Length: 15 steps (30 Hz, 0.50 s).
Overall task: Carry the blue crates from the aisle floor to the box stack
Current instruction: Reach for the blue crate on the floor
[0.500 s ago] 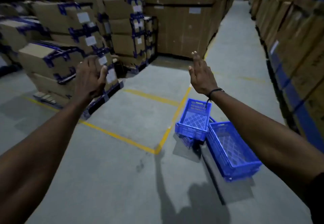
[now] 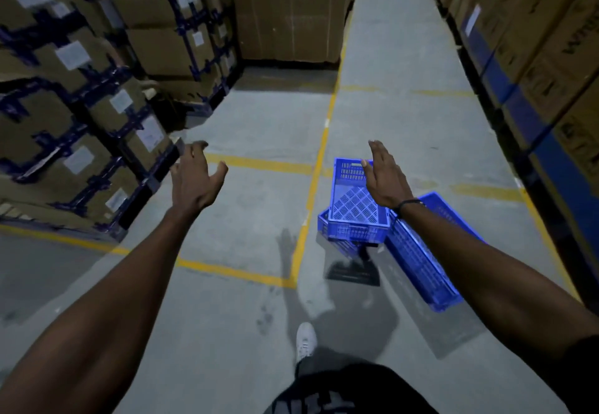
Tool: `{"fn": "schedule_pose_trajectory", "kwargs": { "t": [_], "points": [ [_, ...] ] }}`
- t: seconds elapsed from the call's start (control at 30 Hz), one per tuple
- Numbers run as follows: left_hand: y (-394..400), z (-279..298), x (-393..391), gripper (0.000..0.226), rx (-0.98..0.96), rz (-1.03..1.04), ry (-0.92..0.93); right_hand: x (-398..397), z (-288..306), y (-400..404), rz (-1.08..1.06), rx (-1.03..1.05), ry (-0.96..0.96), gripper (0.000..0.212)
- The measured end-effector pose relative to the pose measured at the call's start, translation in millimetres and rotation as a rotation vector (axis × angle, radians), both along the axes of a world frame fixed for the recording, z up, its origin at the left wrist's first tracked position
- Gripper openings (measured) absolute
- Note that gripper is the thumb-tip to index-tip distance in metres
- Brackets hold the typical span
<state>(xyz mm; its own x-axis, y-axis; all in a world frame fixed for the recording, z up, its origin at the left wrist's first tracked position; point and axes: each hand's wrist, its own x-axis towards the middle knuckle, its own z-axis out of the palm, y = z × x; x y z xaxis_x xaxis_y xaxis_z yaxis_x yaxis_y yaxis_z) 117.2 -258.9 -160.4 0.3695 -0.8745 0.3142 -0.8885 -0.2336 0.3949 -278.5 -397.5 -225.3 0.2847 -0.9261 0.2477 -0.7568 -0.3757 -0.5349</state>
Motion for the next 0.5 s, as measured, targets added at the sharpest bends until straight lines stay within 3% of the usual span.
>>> {"fn": "schedule_pose_trajectory", "kwargs": {
  "t": [0.3,0.5],
  "points": [
    [-168.0,-48.8,93.3,0.057,0.161,-0.062,0.077,64.0,-52.2,-124.6,-0.153,0.224,-0.017,0.064],
    [-302.2,-82.0,156.0,0.059,0.320,-0.217,0.142,84.3,-100.2,-185.4,-0.290,0.304,-0.053,0.074]
  ]
}}
